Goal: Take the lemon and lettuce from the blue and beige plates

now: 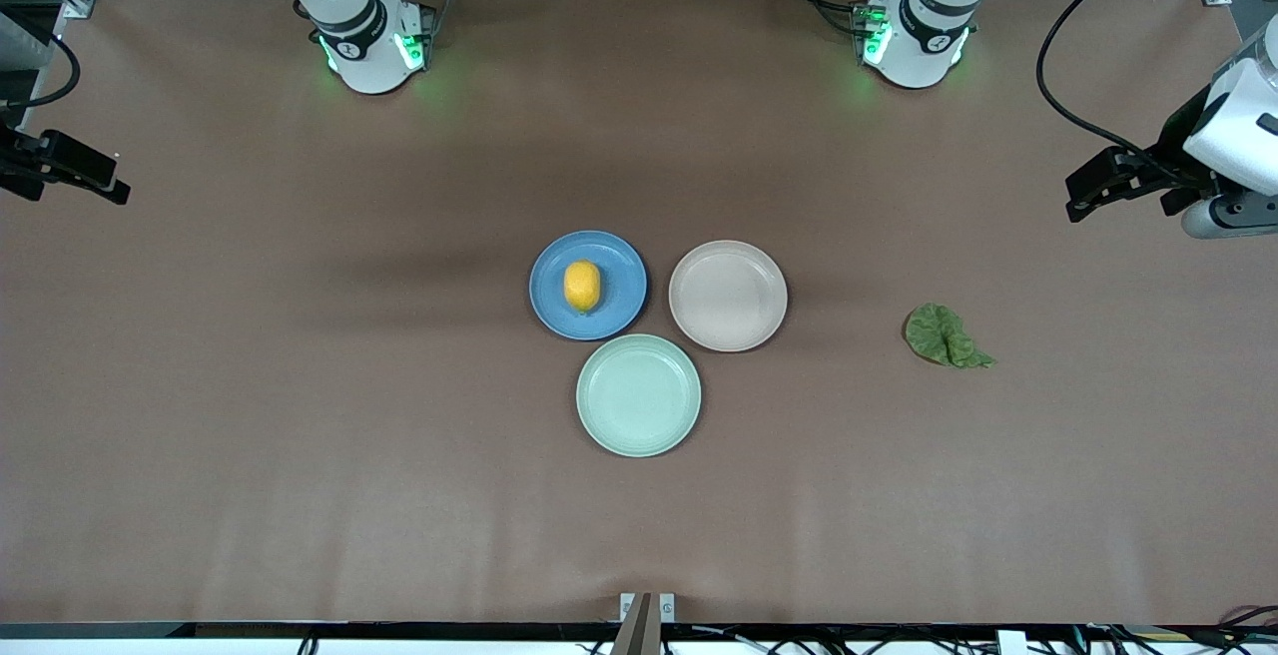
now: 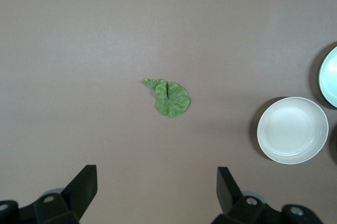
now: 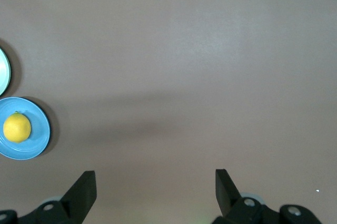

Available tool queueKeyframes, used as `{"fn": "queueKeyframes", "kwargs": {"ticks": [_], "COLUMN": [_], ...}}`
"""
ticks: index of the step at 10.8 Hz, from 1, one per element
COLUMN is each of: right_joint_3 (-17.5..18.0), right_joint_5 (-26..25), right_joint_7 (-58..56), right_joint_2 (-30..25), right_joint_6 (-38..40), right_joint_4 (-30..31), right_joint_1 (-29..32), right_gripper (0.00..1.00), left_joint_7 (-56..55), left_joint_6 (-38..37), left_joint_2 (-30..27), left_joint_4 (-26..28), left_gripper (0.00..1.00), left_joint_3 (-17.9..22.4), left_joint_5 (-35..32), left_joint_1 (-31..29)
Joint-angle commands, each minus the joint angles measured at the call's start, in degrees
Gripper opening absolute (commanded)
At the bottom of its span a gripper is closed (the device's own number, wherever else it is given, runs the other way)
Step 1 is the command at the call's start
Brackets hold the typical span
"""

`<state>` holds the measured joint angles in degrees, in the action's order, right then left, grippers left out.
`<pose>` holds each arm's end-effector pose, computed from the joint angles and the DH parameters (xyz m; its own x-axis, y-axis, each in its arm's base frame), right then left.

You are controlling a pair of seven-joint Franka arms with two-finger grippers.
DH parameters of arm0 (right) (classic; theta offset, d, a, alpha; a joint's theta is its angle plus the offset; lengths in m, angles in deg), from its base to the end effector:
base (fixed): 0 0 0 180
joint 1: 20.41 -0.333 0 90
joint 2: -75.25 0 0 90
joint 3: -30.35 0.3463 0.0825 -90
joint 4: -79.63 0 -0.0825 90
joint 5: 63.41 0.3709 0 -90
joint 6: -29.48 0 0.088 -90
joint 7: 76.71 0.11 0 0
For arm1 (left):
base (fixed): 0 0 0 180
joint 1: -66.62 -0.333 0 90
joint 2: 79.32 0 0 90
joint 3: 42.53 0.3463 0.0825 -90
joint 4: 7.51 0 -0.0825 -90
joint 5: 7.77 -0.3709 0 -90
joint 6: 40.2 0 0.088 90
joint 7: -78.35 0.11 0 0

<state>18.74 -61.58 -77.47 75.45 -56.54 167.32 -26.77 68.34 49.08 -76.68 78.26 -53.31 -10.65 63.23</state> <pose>0.5338 -0.0451 0.6624 0.9966 -0.0761 -0.0321 -0.0771 -0.9965 -0.0316 0.5527 -0.0631 0.6598 0.9987 0.0466 0.0230 0.0474 -0.9981 -0.0382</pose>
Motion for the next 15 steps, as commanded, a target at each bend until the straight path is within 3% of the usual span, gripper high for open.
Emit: {"fn": "queueKeyframes", "kwargs": {"ticks": [1,7,10,15], "right_joint_3": [0.5,0.7,1.1,1.1], "right_joint_5": [-0.5,-0.3,0.3,2.9], "right_joint_7": [0.5,-0.2,0.0,1.4], "right_joint_2": [0.1,0.6,4.4,9.7], "right_joint_6": [0.7,0.7,2.5,-4.4], "right_joint_4": [-0.5,-0.2,-0.2,1.2], "right_joint_1": [0.6,0.0,-1.6,-9.7], "right_gripper": [1.0,1.0,1.0,1.0], "left_joint_7": [1.8,1.7,1.7,1.8], "left_joint_6": [-0.9,-0.9,-0.9,-0.9], "left_joint_2": [-0.3,-0.3,-0.2,0.3], "left_joint_4": [-0.3,-0.3,-0.3,-0.3], "left_gripper": [1.0,1.0,1.0,1.0], "left_joint_3": [0.0,0.0,0.0,0.0], "left_joint_5": [0.9,0.9,0.8,0.9], "left_joint_1": [-0.6,-0.6,-0.6,-0.6]}}
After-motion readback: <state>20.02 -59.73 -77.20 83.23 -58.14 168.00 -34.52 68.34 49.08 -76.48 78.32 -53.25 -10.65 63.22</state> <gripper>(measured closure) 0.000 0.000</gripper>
